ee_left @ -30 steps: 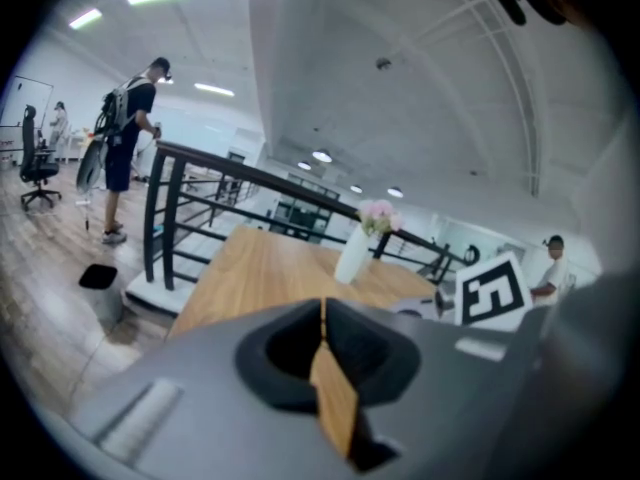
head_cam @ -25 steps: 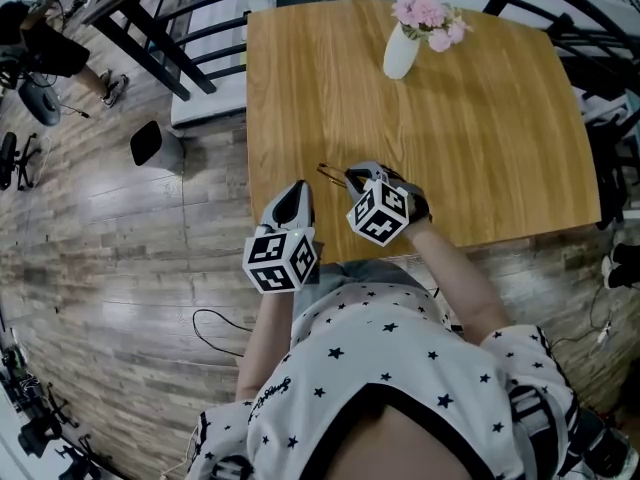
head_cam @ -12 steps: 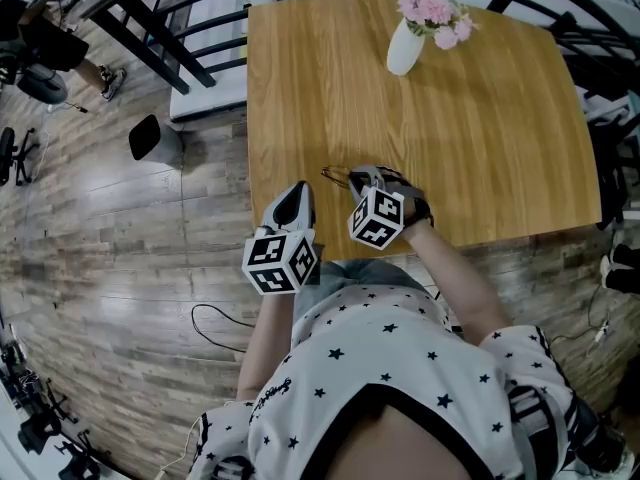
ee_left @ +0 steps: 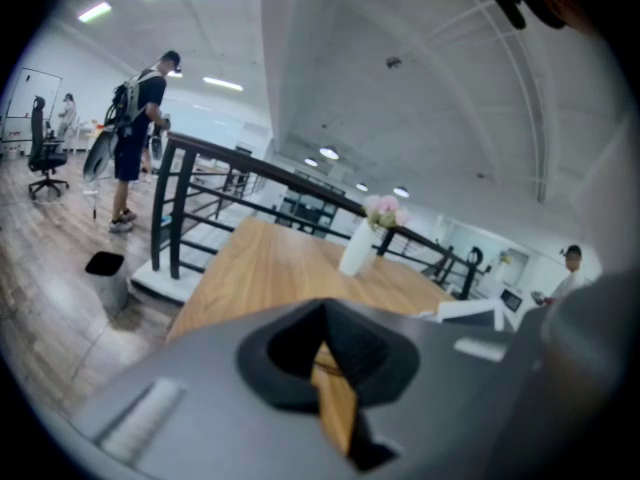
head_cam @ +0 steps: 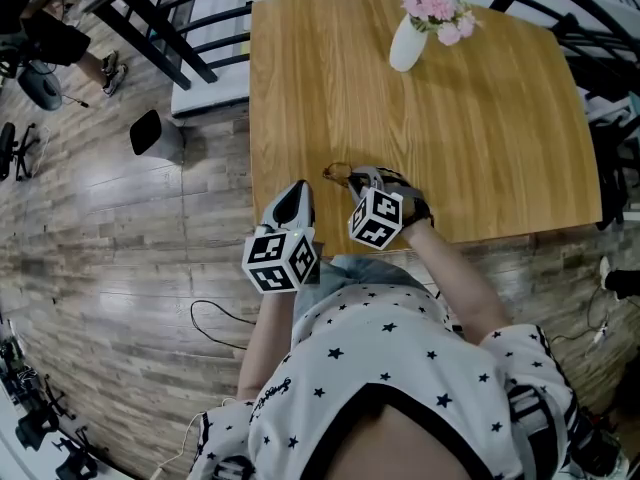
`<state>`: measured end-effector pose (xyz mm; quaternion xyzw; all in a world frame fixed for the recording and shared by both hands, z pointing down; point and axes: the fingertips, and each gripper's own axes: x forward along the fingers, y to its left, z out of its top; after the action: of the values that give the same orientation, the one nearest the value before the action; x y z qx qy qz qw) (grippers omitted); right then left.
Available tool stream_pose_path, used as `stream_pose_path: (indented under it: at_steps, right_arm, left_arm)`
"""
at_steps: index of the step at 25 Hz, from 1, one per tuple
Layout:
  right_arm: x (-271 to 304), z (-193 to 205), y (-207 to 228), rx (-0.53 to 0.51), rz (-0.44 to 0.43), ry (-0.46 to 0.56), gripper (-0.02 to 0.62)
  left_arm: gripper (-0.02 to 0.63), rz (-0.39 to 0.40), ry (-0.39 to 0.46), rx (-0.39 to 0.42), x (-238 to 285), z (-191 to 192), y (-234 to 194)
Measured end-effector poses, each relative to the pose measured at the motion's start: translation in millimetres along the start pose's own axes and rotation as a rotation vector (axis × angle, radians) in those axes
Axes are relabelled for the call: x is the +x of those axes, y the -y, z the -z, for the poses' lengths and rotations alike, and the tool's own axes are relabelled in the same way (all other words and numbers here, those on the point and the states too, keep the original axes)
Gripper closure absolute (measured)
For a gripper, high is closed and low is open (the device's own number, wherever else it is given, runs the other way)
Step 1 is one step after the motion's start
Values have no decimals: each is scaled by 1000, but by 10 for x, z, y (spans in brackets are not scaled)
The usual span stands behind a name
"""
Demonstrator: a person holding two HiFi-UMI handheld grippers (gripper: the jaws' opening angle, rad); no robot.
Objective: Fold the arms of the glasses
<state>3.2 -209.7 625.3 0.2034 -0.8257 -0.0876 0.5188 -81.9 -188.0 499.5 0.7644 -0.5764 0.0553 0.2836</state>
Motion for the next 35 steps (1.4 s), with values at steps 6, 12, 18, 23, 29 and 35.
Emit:
stream_pose_path:
  at_steps: [6,12,18,23,29,35]
  right_arm:
    - [5,34,-66,7,-6,-11,551]
    - [-12,37,-32,36,15,-7,551]
    - [-264,-81,-97,70,63,54,551]
    - [-598,-142,-232,172,75,119,551]
    - [-1093,-241,-339,323,82,222,553]
    - [-1551,-289,-390,414,125,321,566]
  left_arm:
    - [600,-5,-1,2,-94,56,33]
    - [600,-7,12,5,-195,67,97]
    - [600,-4,29,17,-391,55,162]
    - [600,-1,40,26,-569,100,240]
    - [600,14,42,30,-749,187,356]
    - [600,29,50,44,-915,274,506]
